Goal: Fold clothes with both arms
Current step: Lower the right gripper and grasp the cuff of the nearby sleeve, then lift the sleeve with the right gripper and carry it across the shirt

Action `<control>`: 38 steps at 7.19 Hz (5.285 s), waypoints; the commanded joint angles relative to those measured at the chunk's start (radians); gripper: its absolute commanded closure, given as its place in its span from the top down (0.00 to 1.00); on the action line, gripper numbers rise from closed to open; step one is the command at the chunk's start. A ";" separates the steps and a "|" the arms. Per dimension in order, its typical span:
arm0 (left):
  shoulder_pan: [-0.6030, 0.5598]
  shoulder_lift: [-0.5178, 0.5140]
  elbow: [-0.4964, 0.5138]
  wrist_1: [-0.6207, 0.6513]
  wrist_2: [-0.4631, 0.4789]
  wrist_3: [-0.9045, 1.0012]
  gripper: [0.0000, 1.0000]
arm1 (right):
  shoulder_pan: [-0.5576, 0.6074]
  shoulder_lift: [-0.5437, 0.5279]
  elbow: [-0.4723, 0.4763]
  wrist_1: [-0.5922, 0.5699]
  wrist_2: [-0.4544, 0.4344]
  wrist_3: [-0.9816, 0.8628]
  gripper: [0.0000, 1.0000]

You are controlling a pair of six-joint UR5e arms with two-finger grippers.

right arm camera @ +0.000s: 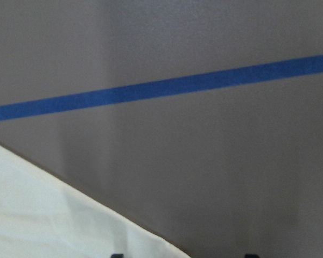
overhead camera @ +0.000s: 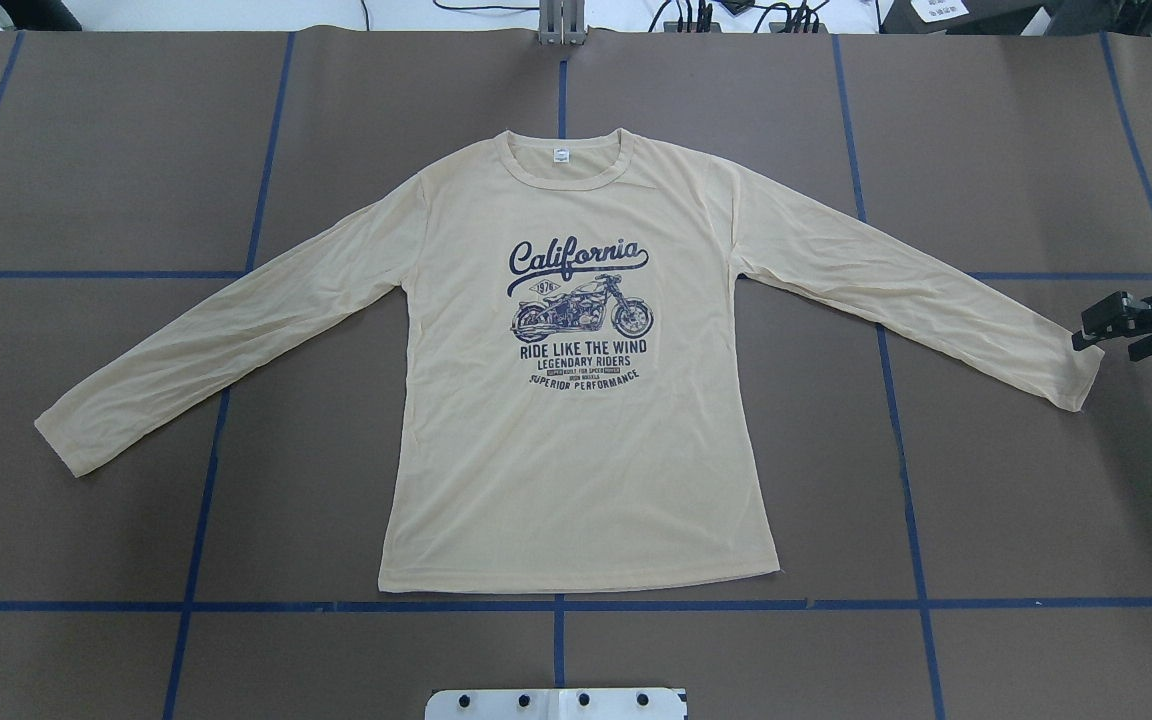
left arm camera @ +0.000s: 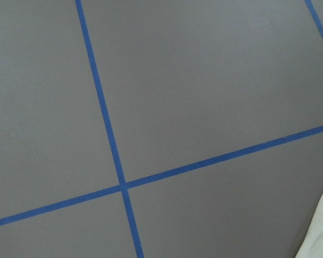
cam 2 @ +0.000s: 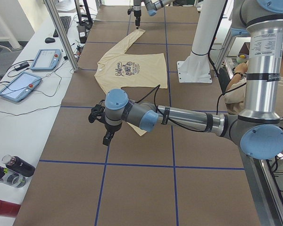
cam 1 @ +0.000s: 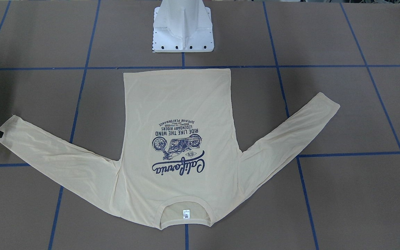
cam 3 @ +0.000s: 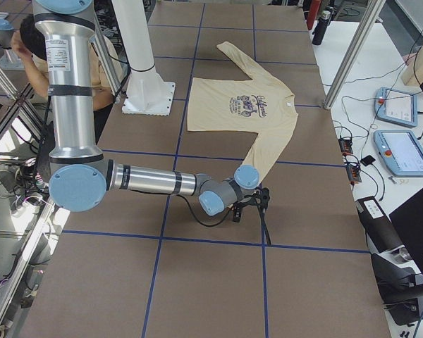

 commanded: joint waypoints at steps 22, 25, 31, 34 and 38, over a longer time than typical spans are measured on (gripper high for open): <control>0.000 -0.006 -0.010 -0.037 -0.002 0.002 0.99 | -0.024 0.343 0.181 -0.157 0.005 0.504 0.00; 0.000 -0.006 -0.002 -0.037 -0.002 0.002 0.99 | -0.110 0.550 0.173 -0.323 -0.150 0.524 0.00; 0.000 -0.006 0.000 -0.037 -0.002 0.005 0.99 | -0.309 0.837 0.124 -0.324 -0.455 0.515 0.00; 0.000 -0.006 0.003 -0.037 -0.002 0.005 0.99 | -0.420 1.037 -0.078 -0.317 -0.487 0.517 0.00; 0.000 -0.003 0.007 -0.037 -0.002 0.005 0.99 | -0.526 1.092 -0.150 -0.287 -0.517 0.511 0.00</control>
